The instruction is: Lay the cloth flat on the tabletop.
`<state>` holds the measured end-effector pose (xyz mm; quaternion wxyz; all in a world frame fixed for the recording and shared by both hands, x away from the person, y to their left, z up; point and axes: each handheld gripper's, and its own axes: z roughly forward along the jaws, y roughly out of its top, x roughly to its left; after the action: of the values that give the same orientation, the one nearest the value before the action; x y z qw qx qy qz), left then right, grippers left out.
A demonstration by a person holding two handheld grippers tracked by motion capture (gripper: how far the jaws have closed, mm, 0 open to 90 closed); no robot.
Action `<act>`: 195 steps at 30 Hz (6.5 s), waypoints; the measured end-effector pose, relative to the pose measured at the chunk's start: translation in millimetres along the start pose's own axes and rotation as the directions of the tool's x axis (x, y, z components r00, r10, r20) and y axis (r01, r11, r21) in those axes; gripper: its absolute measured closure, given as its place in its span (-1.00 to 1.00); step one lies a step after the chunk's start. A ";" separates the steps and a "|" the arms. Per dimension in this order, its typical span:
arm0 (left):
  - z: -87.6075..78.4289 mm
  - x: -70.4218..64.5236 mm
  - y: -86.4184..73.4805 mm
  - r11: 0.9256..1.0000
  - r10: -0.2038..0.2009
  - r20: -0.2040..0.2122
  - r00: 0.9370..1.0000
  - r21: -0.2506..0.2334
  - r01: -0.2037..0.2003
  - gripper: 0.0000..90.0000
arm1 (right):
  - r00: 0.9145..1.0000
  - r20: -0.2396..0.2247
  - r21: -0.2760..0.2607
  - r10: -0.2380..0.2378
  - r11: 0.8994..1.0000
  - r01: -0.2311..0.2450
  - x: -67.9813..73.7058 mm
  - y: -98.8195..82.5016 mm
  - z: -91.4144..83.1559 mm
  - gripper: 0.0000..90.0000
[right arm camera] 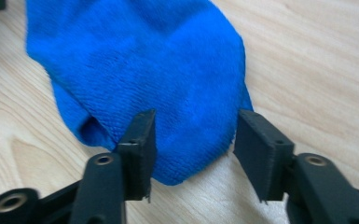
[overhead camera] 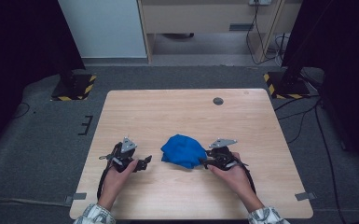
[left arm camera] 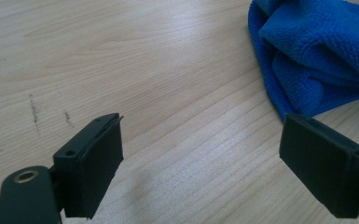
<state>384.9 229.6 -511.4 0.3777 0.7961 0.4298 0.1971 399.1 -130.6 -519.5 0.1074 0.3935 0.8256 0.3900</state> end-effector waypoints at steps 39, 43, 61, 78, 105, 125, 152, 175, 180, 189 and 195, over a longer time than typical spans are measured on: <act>-19.6 10.7 -1.7 0.998 -0.060 -0.058 0.996 -0.033 0.058 -0.35 | 0.969 -0.146 0.028 -0.200 0.978 0.207 95.1 88.4 75.3 0.85; -16.9 9.7 -1.8 0.998 -0.059 -0.054 0.997 -0.027 0.058 -0.35 | 0.975 -0.127 0.050 -0.180 0.981 0.188 90.1 83.9 96.1 0.85; -13.1 2.0 0.5 1.000 -0.026 -0.047 0.999 -0.011 0.025 -0.30 | 0.980 -0.135 -0.067 -0.147 0.988 0.139 76.1 76.8 32.0 -0.11; -12.9 -4.7 3.5 1.000 -0.007 -0.035 0.999 -0.022 0.006 -0.31 | 0.986 -0.104 -0.162 -0.129 0.980 0.111 58.2 79.6 1.0 -0.26; -14.6 -27.5 15.9 0.993 0.009 0.040 0.999 -0.114 -0.004 -0.39 | 0.998 0.044 -0.018 0.048 0.999 -0.047 -8.8 1.9 18.9 0.33; -18.3 -31.1 21.0 0.987 0.004 0.068 0.998 -0.163 0.007 -0.41 | 0.995 -0.092 -0.044 -0.047 0.998 0.043 22.4 8.8 4.4 0.95; 3.4 -54.8 29.4 0.991 0.053 0.107 0.993 -0.126 -0.039 -0.02 | 0.984 -0.147 -0.052 -0.096 0.995 0.089 43.6 11.9 4.3 0.95; 14.7 -54.5 30.5 0.989 -0.015 0.102 0.995 -0.145 0.030 0.16 | 0.987 -0.138 -0.043 -0.086 0.996 0.081 39.5 10.7 4.3 0.95; 24.0 -53.8 29.1 0.993 0.000 0.073 0.997 -0.117 0.008 0.29 | 0.987 -0.138 -0.041 -0.083 0.996 0.078 39.0 10.9 3.8 0.95; 29.2 -45.6 28.7 0.993 -0.034 0.032 0.999 -0.111 0.037 0.55 | 0.988 -0.136 -0.044 -0.080 0.996 0.075 38.0 10.9 2.8 0.95; 24.5 -38.9 27.9 0.991 -0.047 0.009 0.999 -0.125 0.047 0.60 | 0.989 -0.127 -0.042 -0.074 0.997 0.069 33.4 10.4 1.5 0.95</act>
<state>394.0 176.9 -505.0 0.4326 0.7611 0.4342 0.2123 383.5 -101.2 -508.6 0.0754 0.3357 0.8368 0.4260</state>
